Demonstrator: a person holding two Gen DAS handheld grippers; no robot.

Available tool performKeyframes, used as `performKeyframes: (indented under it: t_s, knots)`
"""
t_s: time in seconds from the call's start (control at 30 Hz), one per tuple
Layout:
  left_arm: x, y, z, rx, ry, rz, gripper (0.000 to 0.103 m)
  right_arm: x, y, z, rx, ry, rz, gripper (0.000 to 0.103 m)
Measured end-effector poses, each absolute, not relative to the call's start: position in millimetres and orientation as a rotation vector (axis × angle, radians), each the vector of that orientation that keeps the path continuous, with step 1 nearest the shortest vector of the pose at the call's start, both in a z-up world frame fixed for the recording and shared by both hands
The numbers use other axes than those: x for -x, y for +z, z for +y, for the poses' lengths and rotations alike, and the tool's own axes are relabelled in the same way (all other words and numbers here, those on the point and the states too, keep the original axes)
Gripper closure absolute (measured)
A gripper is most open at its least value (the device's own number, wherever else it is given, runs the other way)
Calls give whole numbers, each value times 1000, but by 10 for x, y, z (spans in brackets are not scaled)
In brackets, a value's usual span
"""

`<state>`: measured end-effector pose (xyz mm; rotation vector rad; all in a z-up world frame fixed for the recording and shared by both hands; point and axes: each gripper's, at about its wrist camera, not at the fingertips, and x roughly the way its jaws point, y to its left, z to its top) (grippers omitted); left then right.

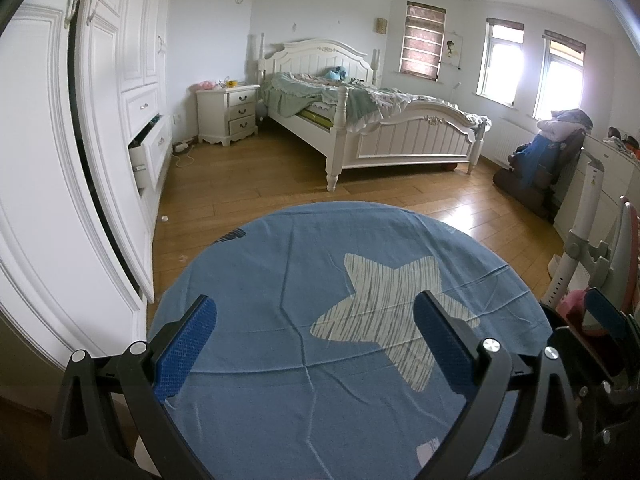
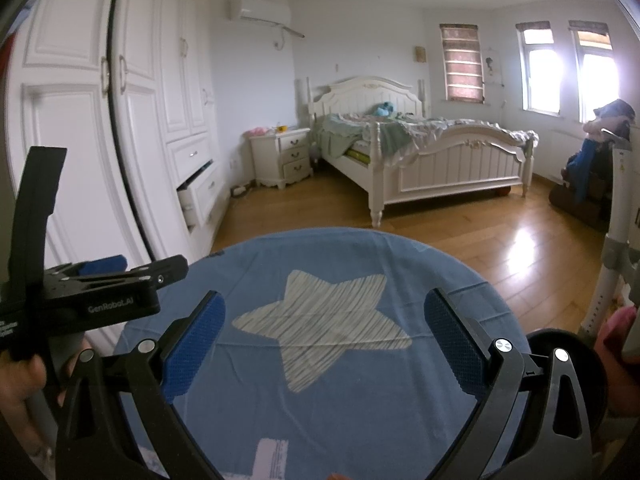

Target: Collect trash

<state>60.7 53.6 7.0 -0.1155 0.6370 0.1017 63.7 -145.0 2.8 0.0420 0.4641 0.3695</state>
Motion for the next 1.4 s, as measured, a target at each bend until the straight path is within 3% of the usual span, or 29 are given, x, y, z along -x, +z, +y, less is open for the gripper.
performKeyframes:
  t_s: [1.4]
  knots:
    - [-758,-89,535,102,95,686,5,-741,-77,-1401,-48,369,501,5]
